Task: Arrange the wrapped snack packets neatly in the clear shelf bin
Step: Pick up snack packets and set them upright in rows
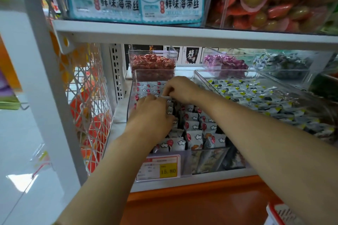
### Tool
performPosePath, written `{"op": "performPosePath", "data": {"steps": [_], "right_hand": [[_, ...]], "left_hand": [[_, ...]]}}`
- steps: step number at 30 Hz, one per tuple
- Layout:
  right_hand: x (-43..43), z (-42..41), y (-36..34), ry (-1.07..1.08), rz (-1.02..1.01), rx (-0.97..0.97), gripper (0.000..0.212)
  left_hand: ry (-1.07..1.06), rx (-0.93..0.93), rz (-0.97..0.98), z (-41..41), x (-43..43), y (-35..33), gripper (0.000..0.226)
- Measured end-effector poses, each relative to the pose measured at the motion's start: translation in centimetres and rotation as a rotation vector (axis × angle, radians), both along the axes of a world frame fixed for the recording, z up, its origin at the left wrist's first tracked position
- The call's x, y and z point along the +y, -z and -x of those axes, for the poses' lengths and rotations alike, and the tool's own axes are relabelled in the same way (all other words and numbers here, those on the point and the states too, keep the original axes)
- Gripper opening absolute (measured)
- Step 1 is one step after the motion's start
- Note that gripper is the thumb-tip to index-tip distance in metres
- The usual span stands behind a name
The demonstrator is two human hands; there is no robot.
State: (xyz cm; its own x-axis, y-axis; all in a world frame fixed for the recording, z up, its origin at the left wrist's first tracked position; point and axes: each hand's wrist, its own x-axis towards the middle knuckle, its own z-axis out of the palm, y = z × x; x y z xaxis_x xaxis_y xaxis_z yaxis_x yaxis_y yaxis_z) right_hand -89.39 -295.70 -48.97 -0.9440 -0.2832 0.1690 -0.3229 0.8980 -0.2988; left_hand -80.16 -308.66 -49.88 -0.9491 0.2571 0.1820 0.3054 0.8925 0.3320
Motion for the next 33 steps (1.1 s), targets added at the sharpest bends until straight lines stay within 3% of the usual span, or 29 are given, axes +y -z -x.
{"op": "performPosePath", "data": {"steps": [7,13,20,24,33], "right_hand": [[-0.6,1.5,-0.2,0.065,0.083,0.202,0.018],[-1.0,1.5,-0.3,0.059,-0.065,0.099,0.004],[0.1,-0.5,-0.1,0.078,0.102,0.265,0.013],[0.1,-0.8,0.6,0.070,0.059,0.266,0.013],[2.3,-4.3,-1.7,0.235,0.606,0.522,0.011]], "left_hand": [[0.005,-0.049,0.031,0.1,-0.1,0.4,0.032],[-0.004,-0.081,0.026,0.1,0.0,0.3,0.033],[-0.012,-0.078,0.031,-0.2,0.1,0.5,0.036],[-0.021,-0.048,-0.010,-0.5,0.1,0.7,0.037],[-0.036,0.142,-0.371,-1.7,0.1,0.4,0.034]]}}
